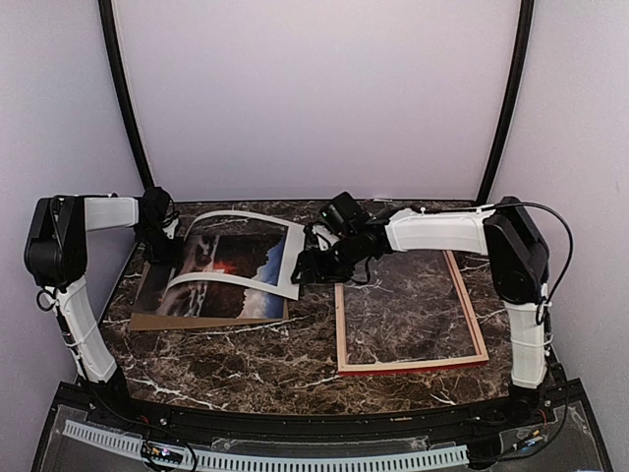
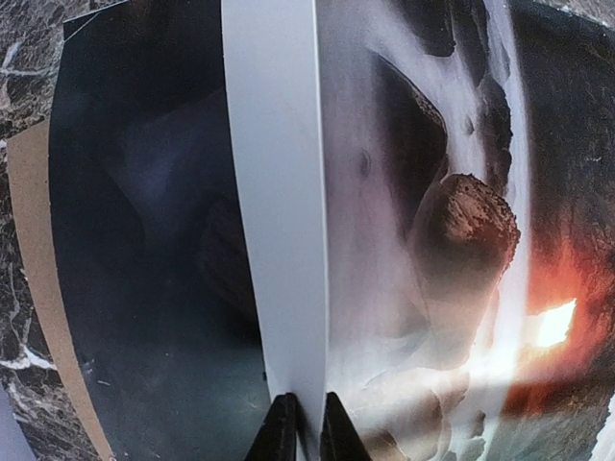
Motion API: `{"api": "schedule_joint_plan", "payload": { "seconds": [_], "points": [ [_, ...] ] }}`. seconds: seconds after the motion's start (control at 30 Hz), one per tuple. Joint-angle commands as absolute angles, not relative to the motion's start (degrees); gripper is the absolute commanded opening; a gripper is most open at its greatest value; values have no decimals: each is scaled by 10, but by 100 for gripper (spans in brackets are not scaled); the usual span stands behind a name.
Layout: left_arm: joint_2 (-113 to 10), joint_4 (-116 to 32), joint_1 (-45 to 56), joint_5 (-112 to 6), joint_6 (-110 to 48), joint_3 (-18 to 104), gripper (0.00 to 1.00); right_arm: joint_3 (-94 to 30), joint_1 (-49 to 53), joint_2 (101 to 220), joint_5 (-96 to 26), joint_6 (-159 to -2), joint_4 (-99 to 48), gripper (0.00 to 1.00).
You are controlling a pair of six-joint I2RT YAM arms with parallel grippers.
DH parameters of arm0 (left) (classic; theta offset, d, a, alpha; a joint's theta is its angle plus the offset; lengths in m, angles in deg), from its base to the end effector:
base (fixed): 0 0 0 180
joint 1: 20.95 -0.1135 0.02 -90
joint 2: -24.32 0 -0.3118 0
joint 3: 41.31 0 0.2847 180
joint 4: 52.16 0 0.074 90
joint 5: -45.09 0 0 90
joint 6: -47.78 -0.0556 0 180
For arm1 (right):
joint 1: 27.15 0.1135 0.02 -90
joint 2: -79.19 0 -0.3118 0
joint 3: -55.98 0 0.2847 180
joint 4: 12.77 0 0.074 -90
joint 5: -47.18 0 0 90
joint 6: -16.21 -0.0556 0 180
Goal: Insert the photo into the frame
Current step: Pick up the mat board from the center of the board, then pass from the left arm to the right
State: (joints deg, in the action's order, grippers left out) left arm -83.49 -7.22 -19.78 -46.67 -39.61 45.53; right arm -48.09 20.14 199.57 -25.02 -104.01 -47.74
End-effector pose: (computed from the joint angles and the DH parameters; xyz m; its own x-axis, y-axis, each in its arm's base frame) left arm 0.4340 -0.0106 0.1902 -0.9133 -0.0269 -0.4065 -0.0087 0.9989 -0.0466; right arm 0.3472 0.4012 0.2035 -0.8747 -0.2411 -0.4205 -0.4503 0.7252 0.5209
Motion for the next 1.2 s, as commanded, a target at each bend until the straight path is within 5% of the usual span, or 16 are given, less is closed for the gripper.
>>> {"api": "schedule_joint_plan", "payload": {
  "seconds": [0.0,0.93,1.17],
  "points": [
    [-809,-30,-184,-430,-403,467,8,-497,187,1952,-264,-1022,-489,75],
    [-694,-24,-40,-162,-517,502,4,-497,145,1794,-378,-891,-626,79],
    [-659,-103,8,-123,-587,472,4,-492,139,1791,-287,-839,-630,79]
  ]
}}
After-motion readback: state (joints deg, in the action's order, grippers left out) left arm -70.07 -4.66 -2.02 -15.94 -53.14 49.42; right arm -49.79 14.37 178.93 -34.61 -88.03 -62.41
